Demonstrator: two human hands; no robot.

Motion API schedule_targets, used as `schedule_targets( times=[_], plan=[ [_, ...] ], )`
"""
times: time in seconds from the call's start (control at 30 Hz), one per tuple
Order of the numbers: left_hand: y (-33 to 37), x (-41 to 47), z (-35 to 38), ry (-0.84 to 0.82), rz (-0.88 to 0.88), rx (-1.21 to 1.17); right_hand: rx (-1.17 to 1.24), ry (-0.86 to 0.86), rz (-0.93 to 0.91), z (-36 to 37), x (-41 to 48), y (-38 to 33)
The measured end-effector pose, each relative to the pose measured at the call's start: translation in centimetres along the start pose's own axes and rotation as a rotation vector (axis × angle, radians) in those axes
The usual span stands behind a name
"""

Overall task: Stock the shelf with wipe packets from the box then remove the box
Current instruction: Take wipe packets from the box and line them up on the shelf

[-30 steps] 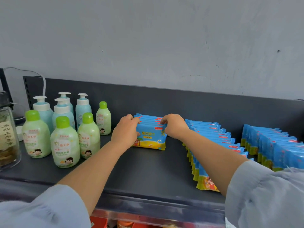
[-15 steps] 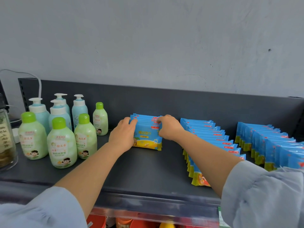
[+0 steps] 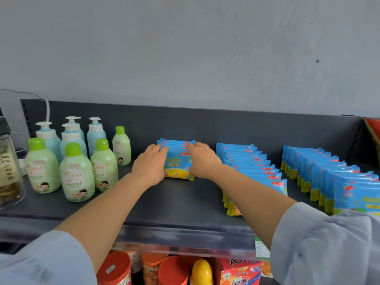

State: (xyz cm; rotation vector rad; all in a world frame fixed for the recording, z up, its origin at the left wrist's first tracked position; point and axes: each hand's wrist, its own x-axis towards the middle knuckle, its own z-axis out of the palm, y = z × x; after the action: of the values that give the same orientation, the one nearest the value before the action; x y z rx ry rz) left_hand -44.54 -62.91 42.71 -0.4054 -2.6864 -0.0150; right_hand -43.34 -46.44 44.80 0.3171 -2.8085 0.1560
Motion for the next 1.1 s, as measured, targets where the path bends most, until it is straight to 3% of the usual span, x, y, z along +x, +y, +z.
schedule_targets(
  times=[0.47, 0.77, 1.1],
  plan=[
    [8.8, -10.2, -5.8, 0.014, -0.169, 0.025, -0.134, 0.14, -0.232, -4.3, -13.5, 3.4],
    [17.7, -17.3, -8.1, 0.025, -0.163, -0.015, -0.155, 0.084, -0.197, -6.7, -23.7, 8.6],
    [25.0, -22.9, -8.9, -0.022, -0.053, -0.096, -0.171, 0.015, -0.019, -7.3, -33.8, 13.1]
  ],
)
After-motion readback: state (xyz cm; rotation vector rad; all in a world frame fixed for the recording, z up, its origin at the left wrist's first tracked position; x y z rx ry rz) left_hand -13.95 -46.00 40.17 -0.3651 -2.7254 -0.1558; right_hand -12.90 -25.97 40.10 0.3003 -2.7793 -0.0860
